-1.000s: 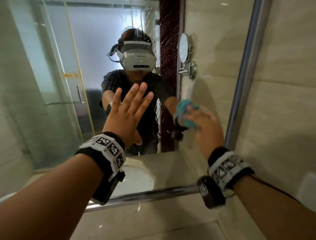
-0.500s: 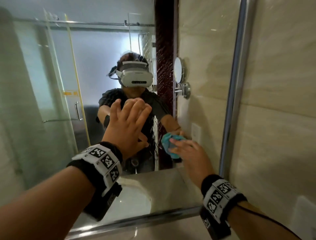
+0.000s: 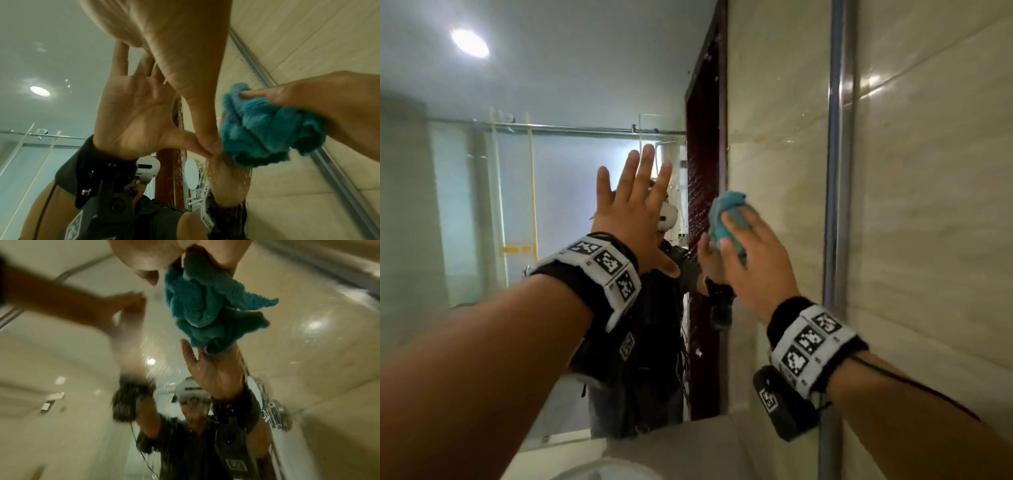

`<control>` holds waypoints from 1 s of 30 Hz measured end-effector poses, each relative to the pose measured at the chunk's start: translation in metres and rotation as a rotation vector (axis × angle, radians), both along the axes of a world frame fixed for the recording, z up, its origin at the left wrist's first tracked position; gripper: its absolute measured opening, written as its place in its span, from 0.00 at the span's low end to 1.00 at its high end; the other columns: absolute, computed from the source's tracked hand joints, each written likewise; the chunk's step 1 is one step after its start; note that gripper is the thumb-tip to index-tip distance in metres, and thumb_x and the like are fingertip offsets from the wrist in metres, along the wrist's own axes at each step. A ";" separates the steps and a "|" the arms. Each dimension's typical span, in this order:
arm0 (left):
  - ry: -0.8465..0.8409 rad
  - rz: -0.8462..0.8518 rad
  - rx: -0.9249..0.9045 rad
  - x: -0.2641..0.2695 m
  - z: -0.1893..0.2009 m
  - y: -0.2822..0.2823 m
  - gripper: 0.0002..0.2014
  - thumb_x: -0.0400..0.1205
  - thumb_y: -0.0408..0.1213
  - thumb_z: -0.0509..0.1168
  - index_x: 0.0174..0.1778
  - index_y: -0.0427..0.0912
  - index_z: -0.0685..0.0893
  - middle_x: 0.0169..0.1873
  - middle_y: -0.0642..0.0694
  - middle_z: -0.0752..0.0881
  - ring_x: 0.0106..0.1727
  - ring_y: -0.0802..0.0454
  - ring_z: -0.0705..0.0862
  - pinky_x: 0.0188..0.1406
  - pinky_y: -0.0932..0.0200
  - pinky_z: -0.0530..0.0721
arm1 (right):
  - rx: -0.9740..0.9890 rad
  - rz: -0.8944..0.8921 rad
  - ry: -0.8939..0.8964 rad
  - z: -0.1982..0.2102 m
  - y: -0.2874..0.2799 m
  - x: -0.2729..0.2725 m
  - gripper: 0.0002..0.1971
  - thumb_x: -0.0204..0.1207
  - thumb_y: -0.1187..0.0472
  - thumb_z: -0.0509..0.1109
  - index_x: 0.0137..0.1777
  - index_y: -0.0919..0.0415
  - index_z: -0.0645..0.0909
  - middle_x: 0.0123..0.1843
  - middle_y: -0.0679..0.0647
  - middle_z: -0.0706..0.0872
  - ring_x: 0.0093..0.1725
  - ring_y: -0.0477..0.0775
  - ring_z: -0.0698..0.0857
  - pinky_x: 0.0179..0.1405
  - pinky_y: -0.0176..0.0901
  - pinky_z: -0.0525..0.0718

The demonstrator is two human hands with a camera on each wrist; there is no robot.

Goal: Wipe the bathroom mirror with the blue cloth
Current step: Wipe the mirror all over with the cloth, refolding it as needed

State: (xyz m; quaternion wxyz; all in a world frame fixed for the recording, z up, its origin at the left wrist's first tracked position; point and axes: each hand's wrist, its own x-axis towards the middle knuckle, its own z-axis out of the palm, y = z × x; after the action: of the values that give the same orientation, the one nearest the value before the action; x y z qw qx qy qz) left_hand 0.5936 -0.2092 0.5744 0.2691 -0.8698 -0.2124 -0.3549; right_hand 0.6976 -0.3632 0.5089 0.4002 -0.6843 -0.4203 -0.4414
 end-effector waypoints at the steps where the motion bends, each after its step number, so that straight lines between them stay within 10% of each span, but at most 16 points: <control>1: -0.005 -0.003 -0.011 0.000 -0.001 -0.001 0.75 0.54 0.80 0.65 0.70 0.44 0.15 0.76 0.40 0.21 0.79 0.41 0.25 0.77 0.32 0.34 | -0.104 0.012 -0.082 -0.007 0.007 -0.002 0.22 0.81 0.61 0.64 0.75 0.57 0.71 0.79 0.57 0.67 0.77 0.56 0.66 0.77 0.51 0.65; 4: 0.006 0.011 -0.025 -0.001 0.000 -0.003 0.75 0.54 0.80 0.65 0.69 0.43 0.14 0.75 0.39 0.20 0.78 0.41 0.24 0.76 0.33 0.32 | -0.272 0.009 -0.151 -0.004 0.007 0.011 0.26 0.75 0.71 0.68 0.73 0.56 0.75 0.77 0.58 0.70 0.77 0.61 0.68 0.75 0.63 0.67; 9: 0.013 0.012 -0.046 -0.001 -0.001 -0.004 0.75 0.54 0.79 0.66 0.68 0.44 0.13 0.75 0.40 0.19 0.78 0.41 0.23 0.76 0.33 0.32 | 0.110 0.099 0.076 0.075 -0.016 0.011 0.22 0.80 0.76 0.58 0.73 0.63 0.73 0.77 0.50 0.67 0.75 0.46 0.67 0.69 0.20 0.58; 14: 0.004 -0.002 -0.048 -0.002 -0.001 -0.003 0.75 0.55 0.80 0.65 0.67 0.44 0.12 0.72 0.42 0.16 0.77 0.42 0.22 0.74 0.34 0.28 | 0.047 -0.011 -0.002 0.076 0.009 0.002 0.24 0.76 0.73 0.65 0.69 0.53 0.78 0.77 0.50 0.71 0.76 0.50 0.68 0.79 0.43 0.60; 18: -0.001 -0.006 -0.033 -0.004 -0.002 -0.005 0.73 0.57 0.80 0.62 0.69 0.43 0.14 0.75 0.39 0.19 0.78 0.41 0.23 0.76 0.32 0.31 | -0.340 0.097 -0.299 0.012 0.025 -0.009 0.24 0.58 0.74 0.81 0.54 0.55 0.88 0.64 0.55 0.85 0.65 0.60 0.81 0.63 0.63 0.80; 21: 0.001 0.001 -0.030 -0.005 -0.002 -0.006 0.73 0.57 0.80 0.63 0.70 0.42 0.14 0.73 0.39 0.18 0.78 0.40 0.23 0.75 0.33 0.30 | -0.406 0.120 -0.310 0.026 0.014 -0.010 0.23 0.63 0.75 0.77 0.57 0.56 0.87 0.64 0.55 0.84 0.64 0.59 0.82 0.61 0.60 0.82; 26: -0.008 -0.018 -0.033 -0.004 -0.002 -0.004 0.74 0.56 0.79 0.66 0.73 0.44 0.17 0.75 0.41 0.20 0.78 0.42 0.23 0.75 0.34 0.29 | 0.053 0.000 -0.025 0.110 0.012 -0.013 0.22 0.80 0.67 0.61 0.72 0.49 0.73 0.75 0.50 0.74 0.71 0.51 0.74 0.72 0.37 0.67; 30: -0.021 -0.017 -0.021 -0.004 -0.003 -0.004 0.74 0.55 0.79 0.65 0.71 0.44 0.16 0.76 0.41 0.21 0.78 0.43 0.24 0.74 0.34 0.28 | -0.019 -0.048 -0.021 0.111 0.022 -0.015 0.28 0.77 0.70 0.61 0.77 0.54 0.67 0.76 0.55 0.73 0.73 0.57 0.73 0.74 0.48 0.70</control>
State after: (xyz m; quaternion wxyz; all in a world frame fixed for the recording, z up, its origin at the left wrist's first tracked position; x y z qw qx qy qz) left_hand 0.5895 -0.2127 0.5715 0.2545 -0.8705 -0.2118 -0.3641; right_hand 0.6823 -0.3407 0.6197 0.3788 -0.6932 -0.4122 -0.4540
